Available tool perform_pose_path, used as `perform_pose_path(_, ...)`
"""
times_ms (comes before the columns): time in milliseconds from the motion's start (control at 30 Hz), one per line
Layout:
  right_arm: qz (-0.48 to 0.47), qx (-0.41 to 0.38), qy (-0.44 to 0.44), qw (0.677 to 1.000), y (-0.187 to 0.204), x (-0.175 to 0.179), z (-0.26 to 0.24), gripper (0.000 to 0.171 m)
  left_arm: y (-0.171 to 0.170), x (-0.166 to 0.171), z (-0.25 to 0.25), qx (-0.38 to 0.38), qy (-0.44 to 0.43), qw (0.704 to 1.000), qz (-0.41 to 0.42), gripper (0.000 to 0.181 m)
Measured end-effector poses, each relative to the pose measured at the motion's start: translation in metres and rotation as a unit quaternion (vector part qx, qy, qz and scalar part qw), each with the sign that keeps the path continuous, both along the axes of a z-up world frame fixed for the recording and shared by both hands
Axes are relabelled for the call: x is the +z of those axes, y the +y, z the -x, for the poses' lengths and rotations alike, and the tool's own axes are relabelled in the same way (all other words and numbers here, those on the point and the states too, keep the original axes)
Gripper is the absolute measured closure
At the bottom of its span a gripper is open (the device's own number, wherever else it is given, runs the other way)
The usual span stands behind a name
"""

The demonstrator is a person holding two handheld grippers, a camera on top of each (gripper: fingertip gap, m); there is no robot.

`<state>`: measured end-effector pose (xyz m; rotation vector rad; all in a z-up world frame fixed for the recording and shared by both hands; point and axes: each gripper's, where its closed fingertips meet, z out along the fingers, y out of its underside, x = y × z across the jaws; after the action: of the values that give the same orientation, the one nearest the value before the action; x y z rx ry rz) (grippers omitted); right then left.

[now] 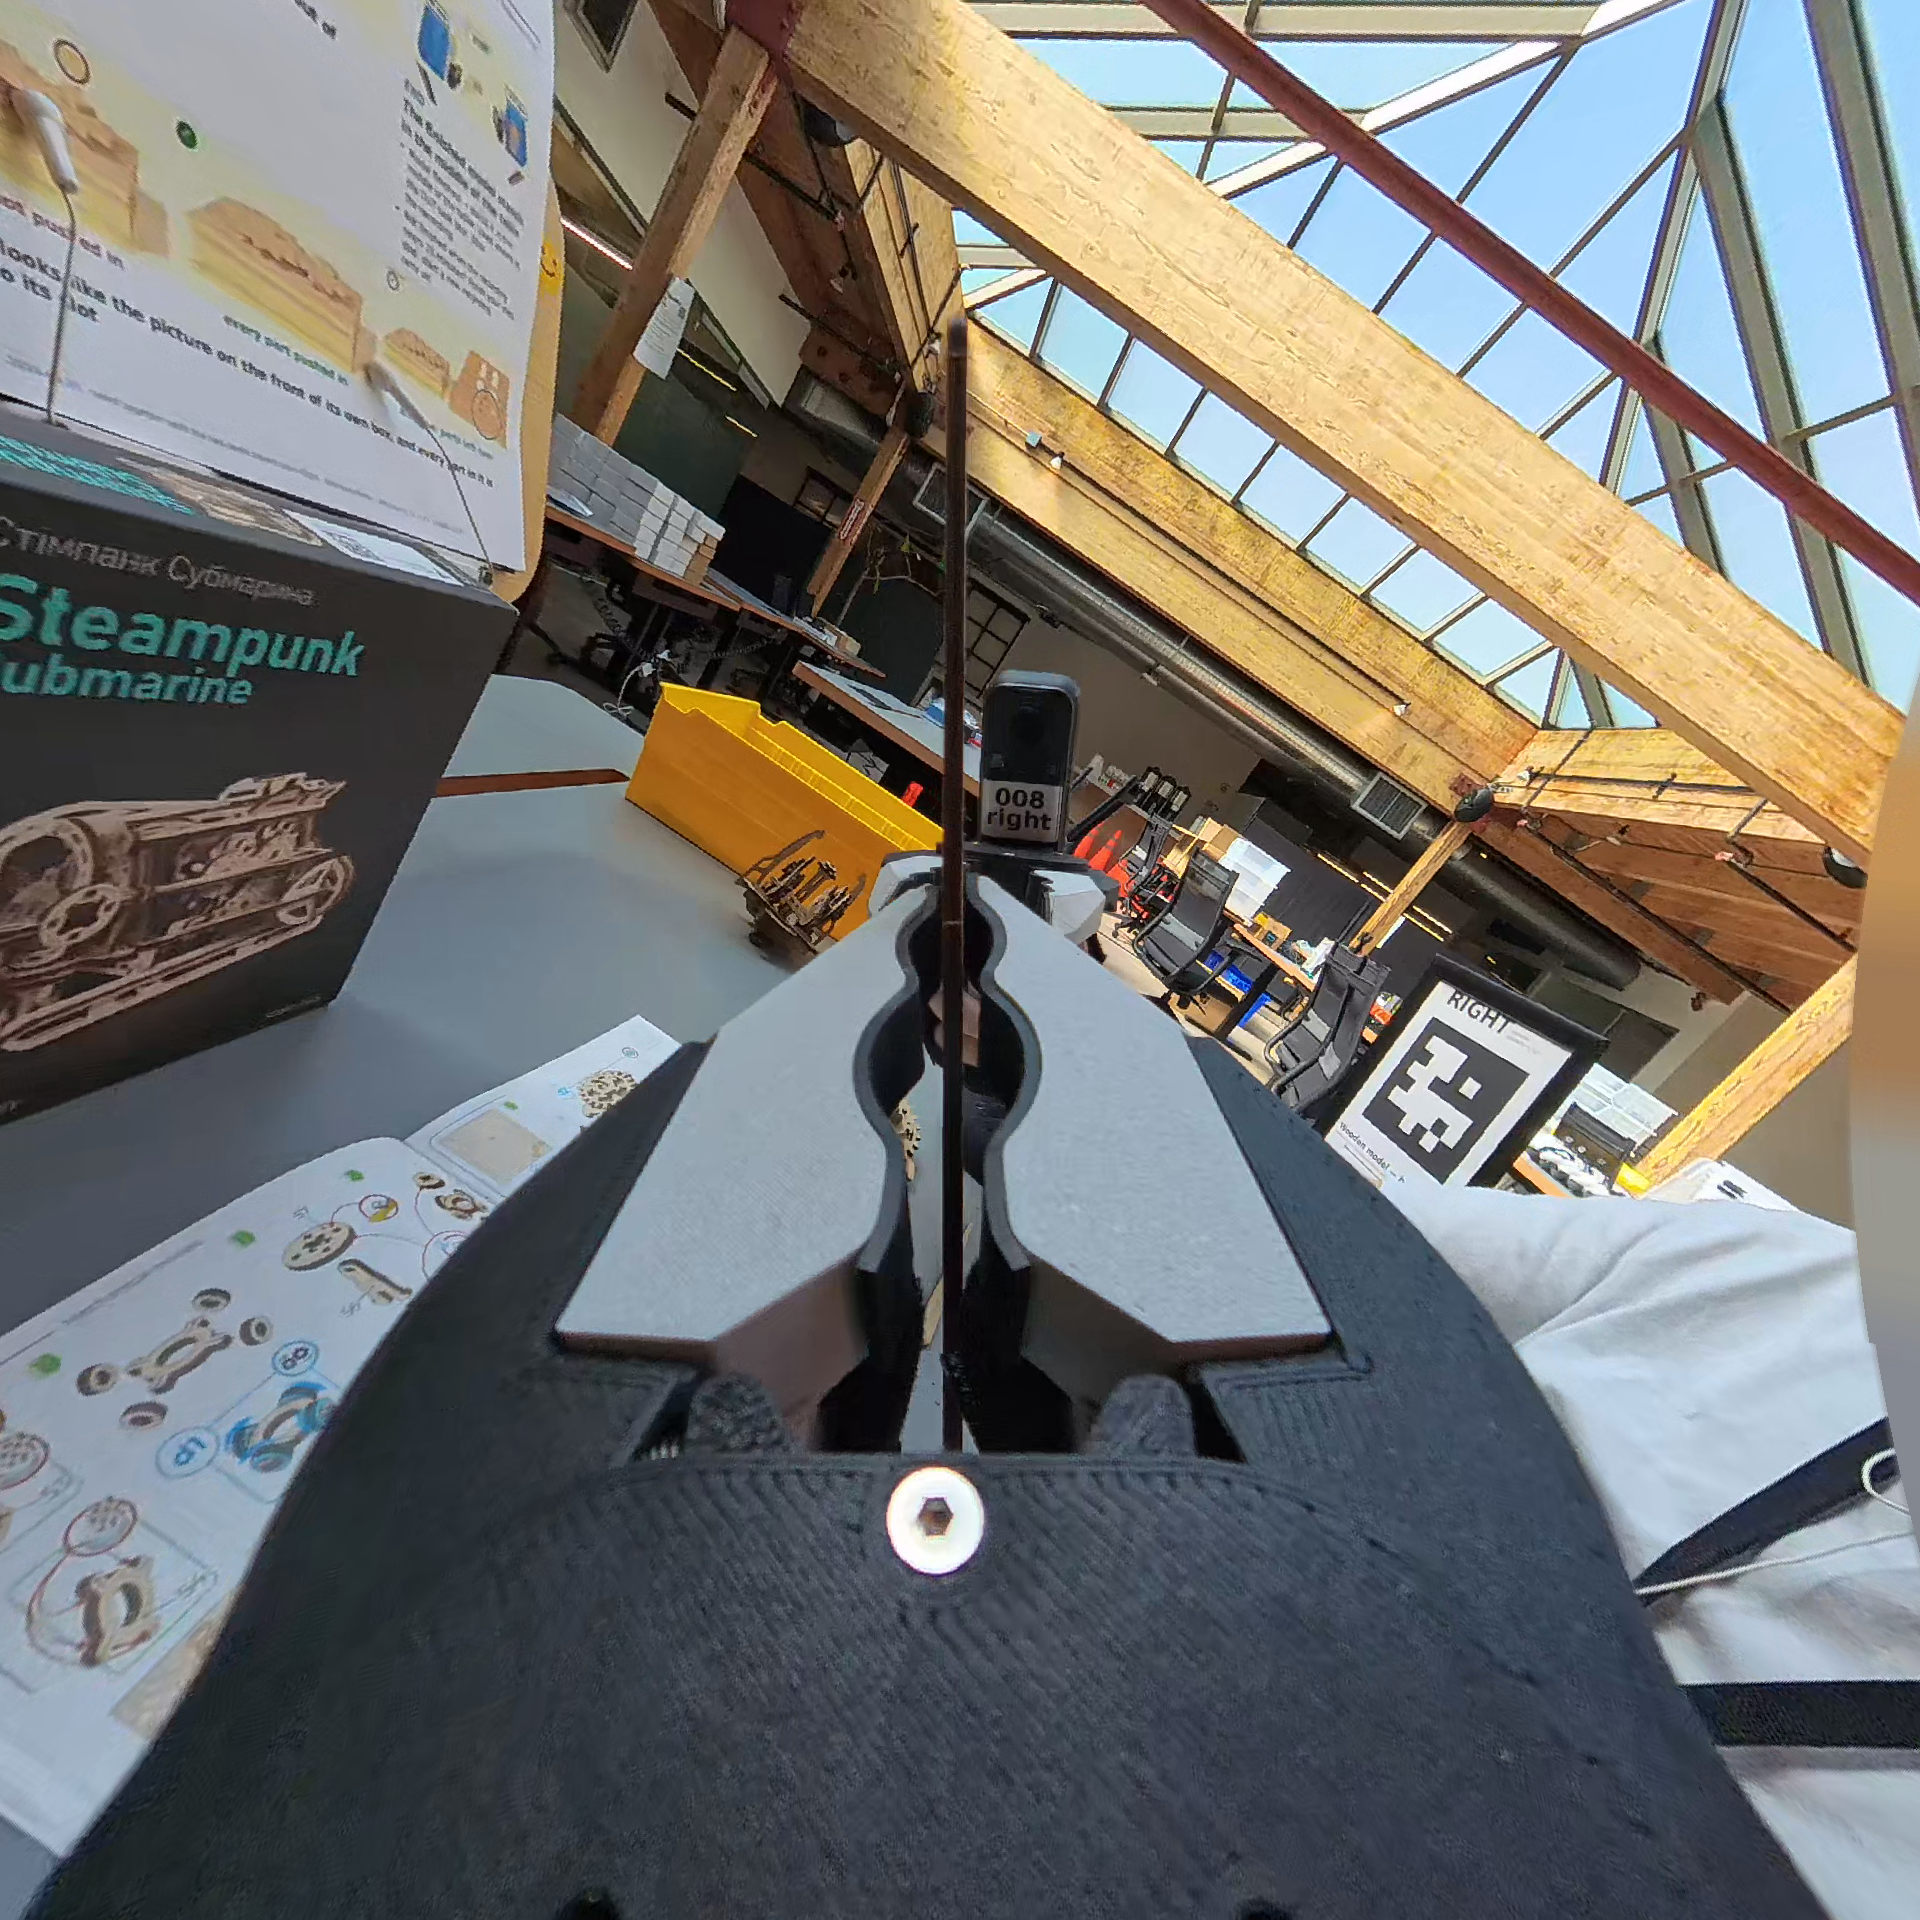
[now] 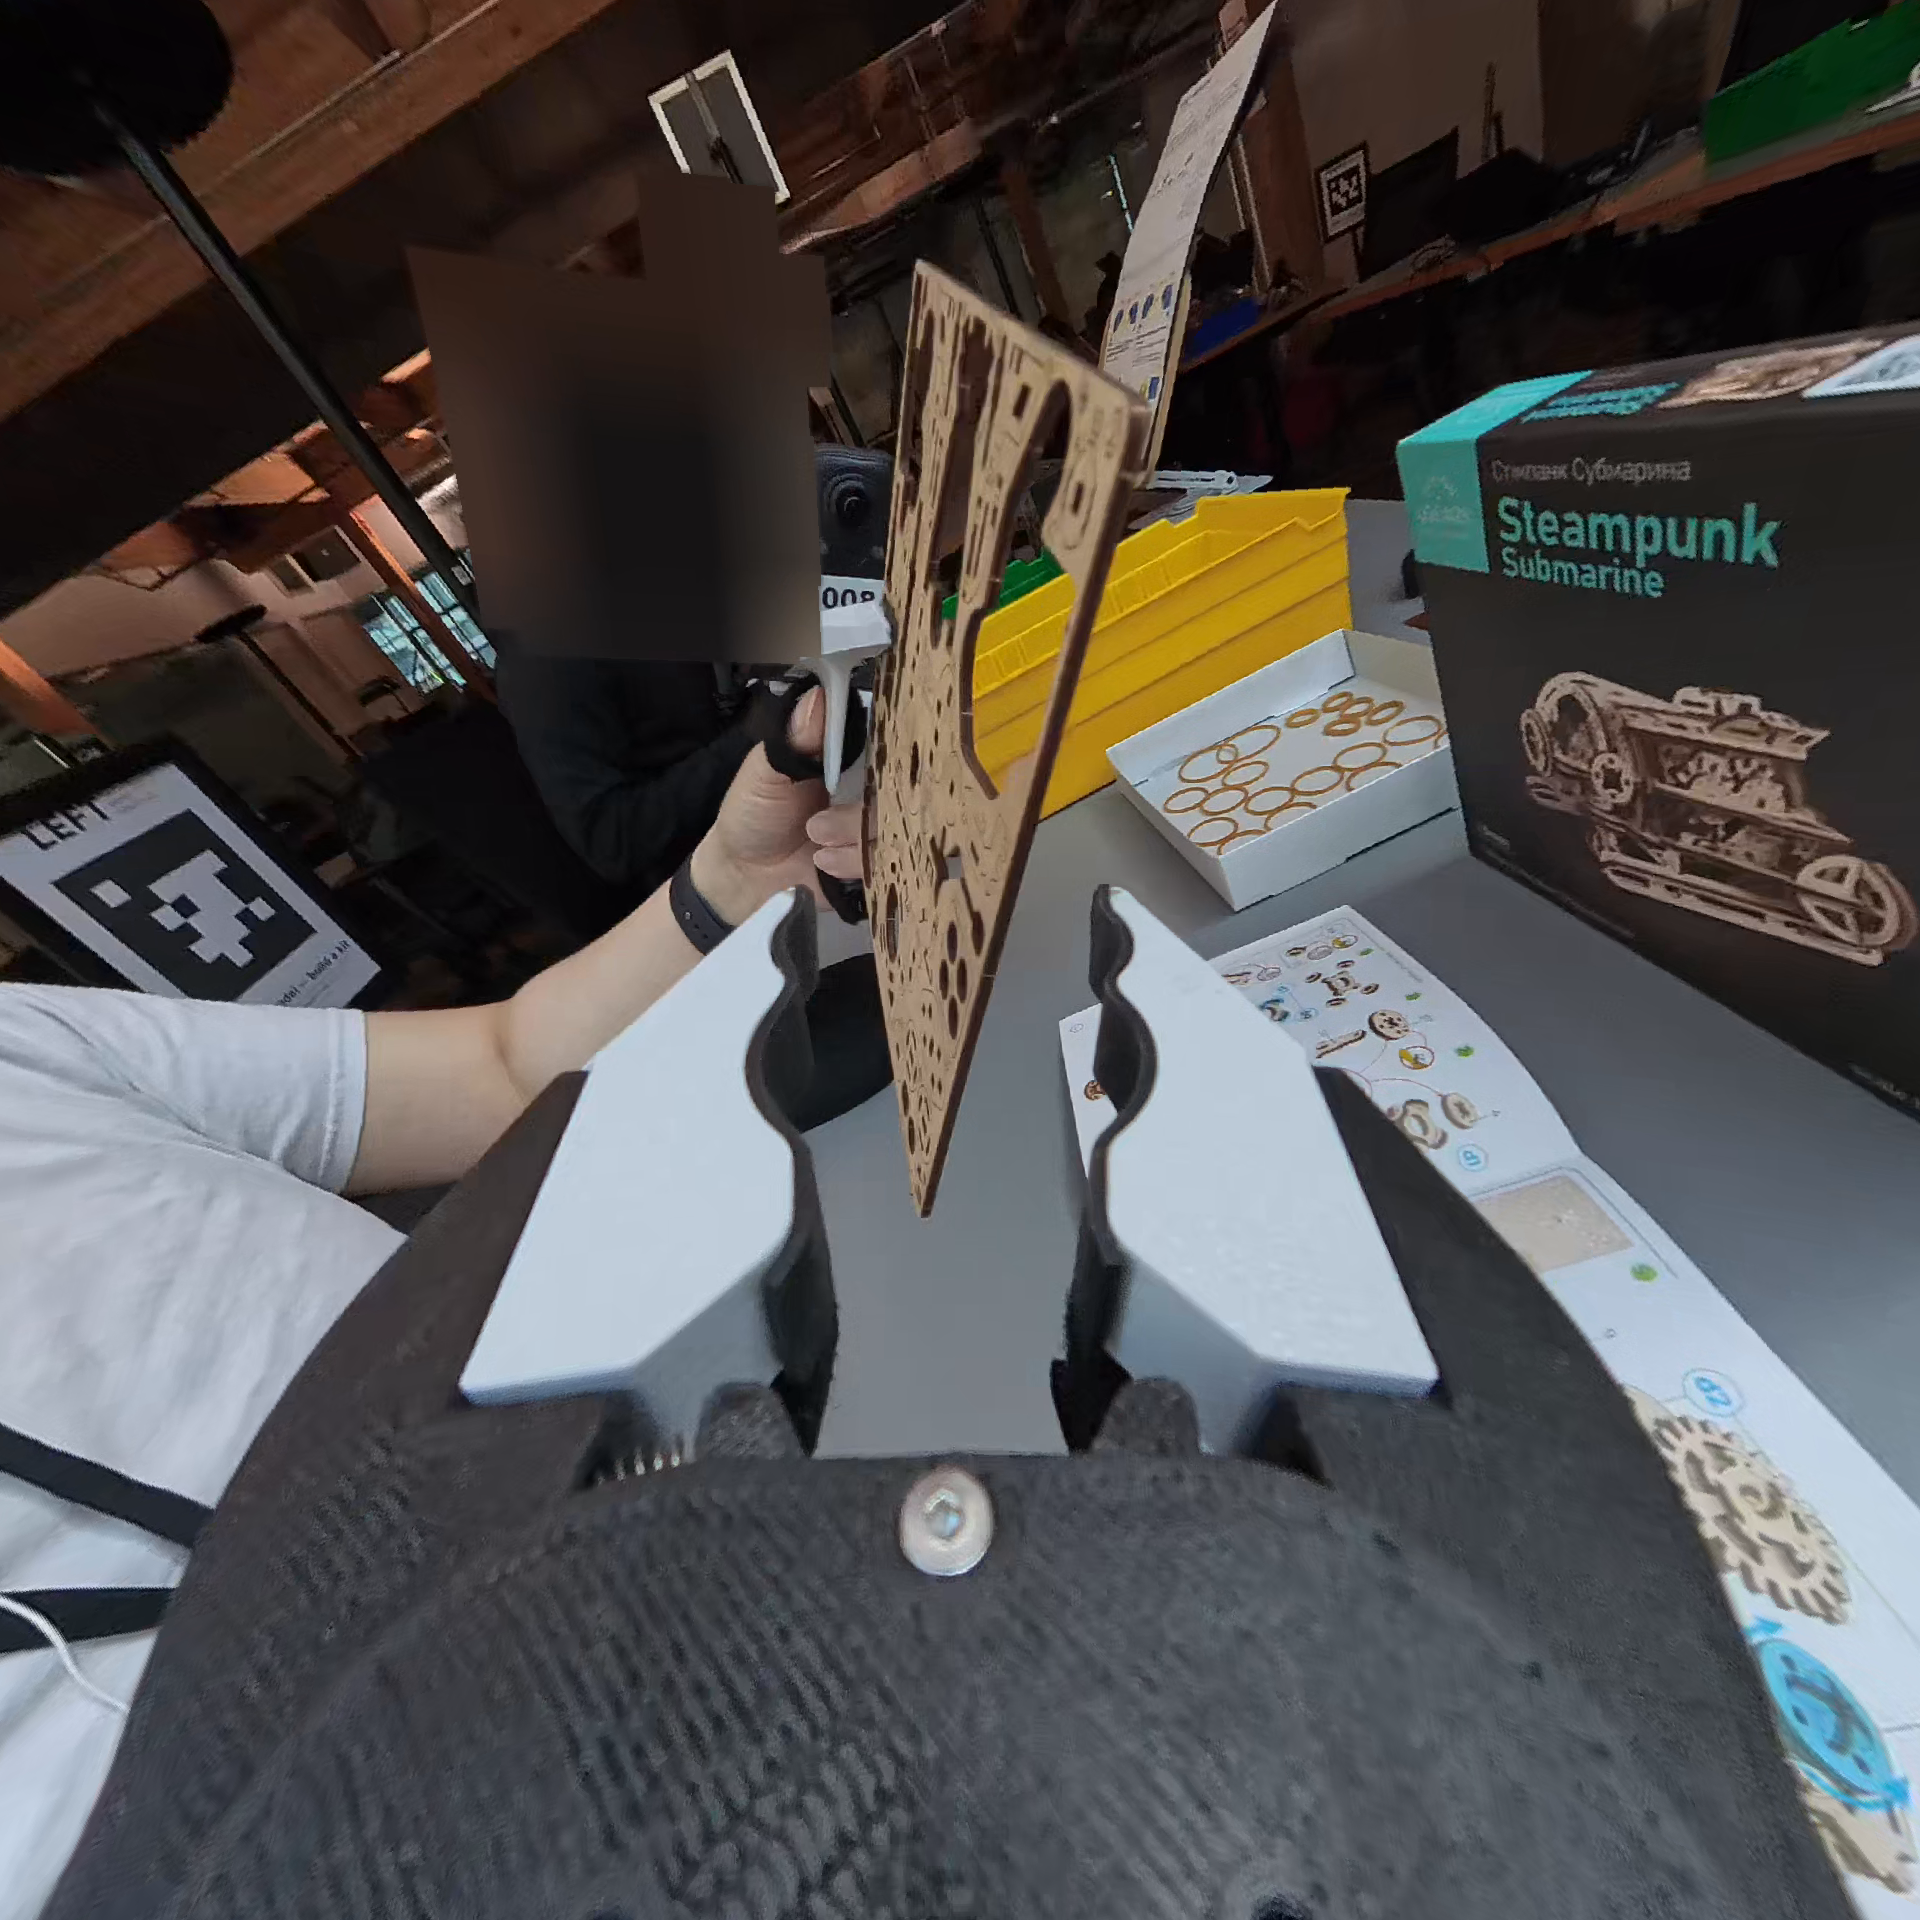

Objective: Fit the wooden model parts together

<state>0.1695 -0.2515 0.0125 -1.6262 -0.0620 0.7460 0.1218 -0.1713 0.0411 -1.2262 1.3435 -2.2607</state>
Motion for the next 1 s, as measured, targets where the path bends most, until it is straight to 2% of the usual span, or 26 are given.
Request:
perform_pose_path(67, -0.004, 0.015, 0.048, 0.999, -0.002, -0.006, -0.005, 0.124, -0.014, -0.005, -0.014, -0.008, -0.004, 1.0, 0.0, 0.181)
perform_pose_path(100, -0.009, 0.027, 0.07, 0.997, -0.005, -0.007, -0.005, 0.137, -0.019, -0.009, -0.017, -0.009, -0.006, 1.0, 0.0, 0.181)
perform_pose_path(133, -0.012, 0.04, 0.094, 0.995, -0.01, -0.008, -0.006, 0.162, -0.024, -0.013, -0.019, -0.01, -0.011, 1.0, 0.001, 0.181)
perform_pose_path(167, -0.01, 0.041, 0.119, 0.992, -0.013, -0.01, -0.009, 0.171, -0.028, -0.016, -0.019, -0.012, -0.017, 1.0, 0.008, 0.181)
perform_pose_path(233, -0.009, 0.046, 0.164, 0.985, -0.017, -0.012, -0.012, 0.171, -0.034, -0.024, -0.016, -0.03, -0.013, 0.999, 0.027, 0.18)
perform_pose_path(367, 0.003, 0.037, 0.202, 0.979, -0.019, -0.02, -0.019, 0.171, -0.04, -0.043, -0.004, -0.065, 0.022, 0.997, 0.033, 0.156)
perform_pose_path(467, -0.001, 0.032, 0.193, 0.981, -0.021, -0.019, -0.02, 0.171, -0.038, -0.049, -0.004, -0.063, 0.029, 0.997, 0.019, 0.151)
perform_pose_path(533, -0.007, 0.025, 0.181, 0.983, -0.022, -0.017, -0.02, 0.17, -0.045, -0.054, -0.001, -0.093, 0.043, 0.995, 0.01, 0.151)
perform_pose_path(633, -0.018, 0.018, 0.173, 0.985, -0.022, -0.013, -0.018, 0.171, -0.054, -0.063, -0.002, -0.107, 0.055, 0.993, -0.004, 0.159)
perform_pose_path(700, -0.022, 0.02, 0.172, 0.985, -0.022, -0.012, -0.016, 0.17, -0.059, -0.067, -0.002, -0.115, 0.059, 0.992, -0.007, 0.18)
perform_pose_path(867, -0.037, 0.03, 0.128, 0.991, -0.021, -0.016, -0.013, 0.168, -0.051, -0.066, -0.004, -0.093, 0.057, 0.994, -0.007, 0.181)
perform_pose_path(1000, -0.039, 0.018, 0.122, 0.992, -0.019, -0.016, -0.017, 0.154, -0.044, -0.066, -0.004, -0.079, 0.058, 0.995, -0.015, 0.181)
